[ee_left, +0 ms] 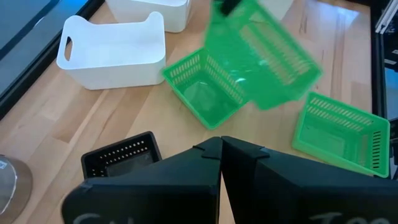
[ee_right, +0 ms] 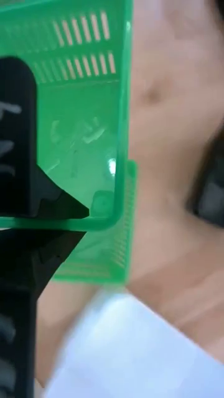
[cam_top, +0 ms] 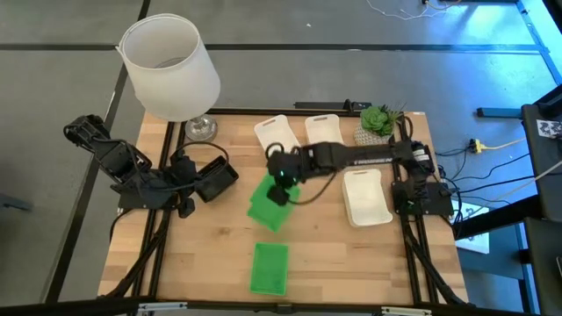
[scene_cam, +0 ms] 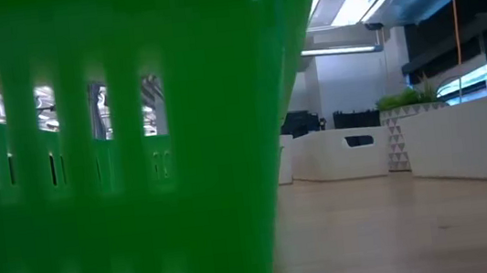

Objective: Stack baskets by color
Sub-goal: Stack the right green bin on the top green bin

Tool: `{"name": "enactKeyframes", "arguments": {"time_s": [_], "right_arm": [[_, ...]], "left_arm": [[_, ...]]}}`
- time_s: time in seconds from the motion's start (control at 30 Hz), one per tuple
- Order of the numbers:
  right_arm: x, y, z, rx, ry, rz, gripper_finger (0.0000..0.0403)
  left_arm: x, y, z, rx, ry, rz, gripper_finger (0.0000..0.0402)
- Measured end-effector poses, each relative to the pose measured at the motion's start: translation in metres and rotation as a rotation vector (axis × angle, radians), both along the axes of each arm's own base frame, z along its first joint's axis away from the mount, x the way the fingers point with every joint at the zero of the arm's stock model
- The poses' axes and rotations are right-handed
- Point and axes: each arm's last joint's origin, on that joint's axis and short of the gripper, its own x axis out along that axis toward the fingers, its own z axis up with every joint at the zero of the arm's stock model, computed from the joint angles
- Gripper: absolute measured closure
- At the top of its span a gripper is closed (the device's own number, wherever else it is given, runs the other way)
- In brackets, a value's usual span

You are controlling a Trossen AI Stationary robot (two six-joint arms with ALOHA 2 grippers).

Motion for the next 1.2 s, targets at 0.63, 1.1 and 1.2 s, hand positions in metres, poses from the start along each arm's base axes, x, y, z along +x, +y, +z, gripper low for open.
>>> {"name": "enactKeyframes", "arguments": {"time_s": [0.63, 1.1, 1.2], "right_arm": [[-0.004, -0.053, -0.069, 0.039, 0.088, -0.078, 0.0401], [-0.009, -0.05, -0.072, 0.103, 0.154, 0.0, 0.0374], [-0.009, -0.051, -0.072, 0.103, 0.154, -0.003, 0.0371]], "left_arm": [[0.0, 0.001, 0.0, 0.009, -0.013, 0.024, 0.0402], [0.0, 0.001, 0.0, -0.027, -0.023, 0.052, 0.0402], [0.0, 0.001, 0.0, -0.027, -0.023, 0.052, 0.0402]]}}
